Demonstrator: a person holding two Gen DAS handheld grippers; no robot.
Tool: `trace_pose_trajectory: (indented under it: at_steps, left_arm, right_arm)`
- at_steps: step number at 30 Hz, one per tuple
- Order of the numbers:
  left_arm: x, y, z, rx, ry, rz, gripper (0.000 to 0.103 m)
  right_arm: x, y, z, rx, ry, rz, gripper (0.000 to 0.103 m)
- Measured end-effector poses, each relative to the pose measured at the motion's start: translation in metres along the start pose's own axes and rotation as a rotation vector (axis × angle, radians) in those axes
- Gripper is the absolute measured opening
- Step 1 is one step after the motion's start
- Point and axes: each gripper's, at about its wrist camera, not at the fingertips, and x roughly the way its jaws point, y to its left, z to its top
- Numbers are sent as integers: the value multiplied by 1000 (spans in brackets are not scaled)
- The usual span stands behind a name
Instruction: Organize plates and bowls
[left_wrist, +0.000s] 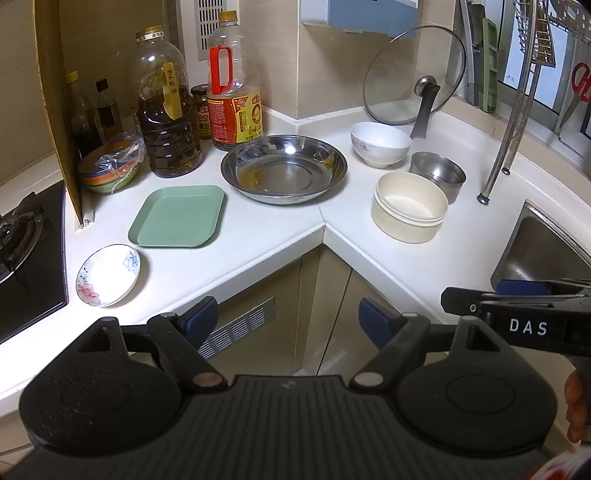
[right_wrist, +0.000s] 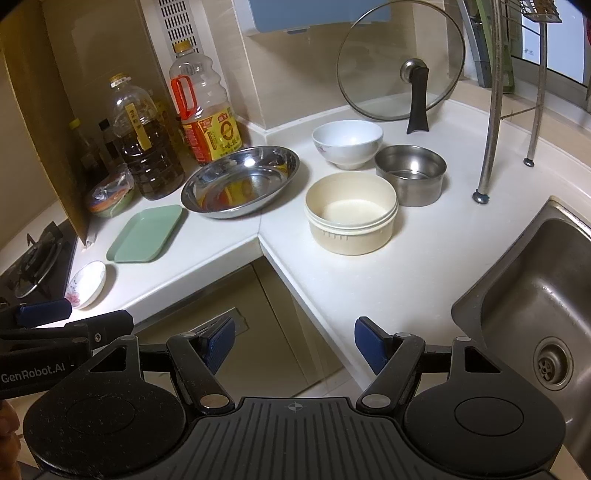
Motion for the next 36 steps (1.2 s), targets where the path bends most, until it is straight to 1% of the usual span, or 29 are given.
trace_pose_trajectory:
  at_steps: [18, 36]
  left_arm:
    - [-4, -2, -2, -22, -1, 29, 82]
    - [-5, -2, -2, -24, -3, 26, 82]
  right_arm:
    - [0, 7, 0, -23, 7, 16, 72]
    - [0, 9, -1, -28, 6, 14, 72]
